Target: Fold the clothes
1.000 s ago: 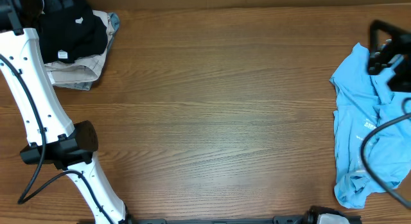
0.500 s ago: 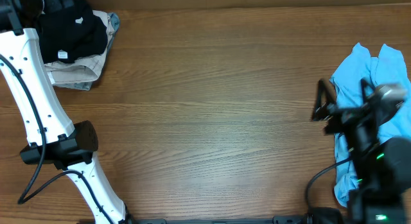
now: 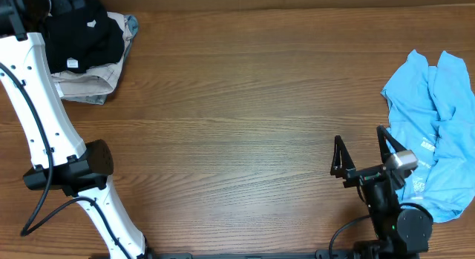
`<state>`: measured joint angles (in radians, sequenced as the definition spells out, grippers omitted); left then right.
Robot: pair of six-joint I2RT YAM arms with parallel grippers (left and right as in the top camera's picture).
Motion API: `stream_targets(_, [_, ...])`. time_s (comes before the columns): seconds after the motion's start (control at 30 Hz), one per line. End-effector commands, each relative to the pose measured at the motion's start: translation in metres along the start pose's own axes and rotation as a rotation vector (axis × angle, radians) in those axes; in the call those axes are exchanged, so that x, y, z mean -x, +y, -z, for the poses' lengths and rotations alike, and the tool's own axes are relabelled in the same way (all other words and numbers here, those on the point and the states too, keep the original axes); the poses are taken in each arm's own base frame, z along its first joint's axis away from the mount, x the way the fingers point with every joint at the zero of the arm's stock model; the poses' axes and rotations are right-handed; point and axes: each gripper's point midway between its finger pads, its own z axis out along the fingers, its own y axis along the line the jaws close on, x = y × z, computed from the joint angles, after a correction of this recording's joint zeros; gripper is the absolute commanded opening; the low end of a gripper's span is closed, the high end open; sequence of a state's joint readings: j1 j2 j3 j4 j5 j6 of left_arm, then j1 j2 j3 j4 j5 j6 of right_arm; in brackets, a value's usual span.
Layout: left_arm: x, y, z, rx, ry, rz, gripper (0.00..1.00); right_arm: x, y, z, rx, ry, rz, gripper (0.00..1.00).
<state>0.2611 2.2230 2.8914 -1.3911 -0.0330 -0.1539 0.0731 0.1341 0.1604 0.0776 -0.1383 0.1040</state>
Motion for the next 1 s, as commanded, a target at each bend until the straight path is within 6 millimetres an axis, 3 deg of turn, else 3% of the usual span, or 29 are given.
stream_targets(0.0, [0.001,-0.003,0.002,-0.011,-0.007,0.002,1.00,0.012,0.002,0.005,0.002,-0.064,0.009,1.00])
stream_targets(0.57, [0.001,-0.003,0.002,-0.011,-0.007,0.002,1.00,0.062,0.013,0.020,0.050,-0.330,0.049,1.00])
stream_targets(0.77, [0.001,-0.003,0.002,-0.011,-0.007,0.002,1.00,0.062,0.014,0.030,0.066,-0.426,0.064,1.00])
stream_targets(0.97, [0.001,-0.003,0.002,-0.011,-0.007,0.002,1.00,0.046,0.010,0.023,0.053,-0.353,0.053,1.00])
